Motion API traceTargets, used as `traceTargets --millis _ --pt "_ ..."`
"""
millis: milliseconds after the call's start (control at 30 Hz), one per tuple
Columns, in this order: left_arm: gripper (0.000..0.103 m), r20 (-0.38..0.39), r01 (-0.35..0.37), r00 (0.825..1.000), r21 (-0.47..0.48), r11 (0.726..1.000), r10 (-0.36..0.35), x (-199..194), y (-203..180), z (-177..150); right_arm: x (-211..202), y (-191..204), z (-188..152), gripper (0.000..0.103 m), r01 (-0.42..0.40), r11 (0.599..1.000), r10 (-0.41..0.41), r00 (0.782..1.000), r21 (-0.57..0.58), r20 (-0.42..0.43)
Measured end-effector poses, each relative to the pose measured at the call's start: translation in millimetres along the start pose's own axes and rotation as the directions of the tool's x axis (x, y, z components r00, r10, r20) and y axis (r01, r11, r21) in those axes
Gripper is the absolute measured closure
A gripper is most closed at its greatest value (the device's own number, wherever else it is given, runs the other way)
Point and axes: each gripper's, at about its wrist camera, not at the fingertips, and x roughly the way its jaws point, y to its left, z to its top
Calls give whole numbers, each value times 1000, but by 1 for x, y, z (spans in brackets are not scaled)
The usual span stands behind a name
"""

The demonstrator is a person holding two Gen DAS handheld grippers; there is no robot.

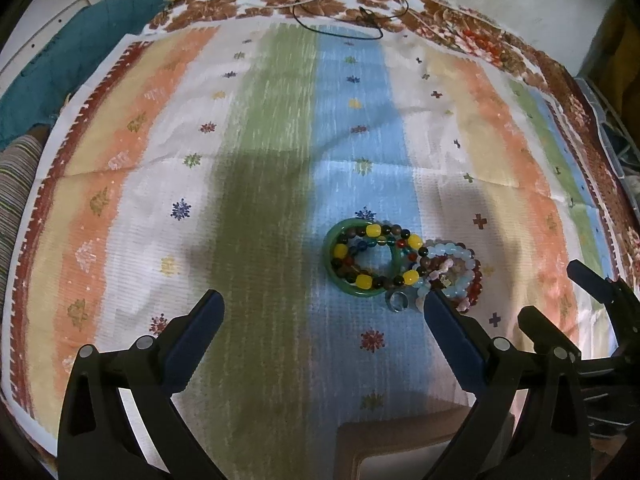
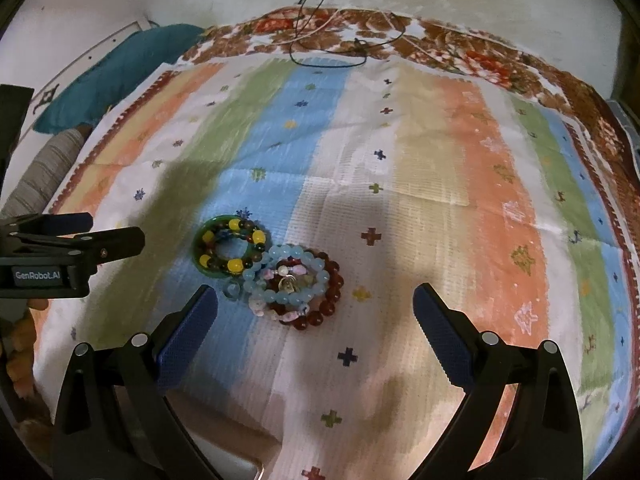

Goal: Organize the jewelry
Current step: 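Lower both tools over the bracelet pile, fingers open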

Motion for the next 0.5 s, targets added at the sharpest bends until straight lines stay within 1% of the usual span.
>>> traceTargets --millis 167,200,267,400,500 --pt "6 -45 12 999 -49 999 -15 14 6 3 13 2 4 5 -11 1000 10 1000 -26 -19" --pt "6 -58 16 998 -62 998 -19 18 7 3 15 1 4 10 -15 999 15 1000 -29 -23" --pt "6 -78 15 997 -76 997 -21 25 9 5 23 1 6 14 -23 999 21 999 -38 -39" --pt "10 -105 7 994 -83 996 -16 36 8 7 32 5 9 14 -37 996 34 998 -75 -49" --pt "11 -113 -6 994 -58 998 0 43 4 10 39 7 11 14 -48 995 44 997 -86 -58"
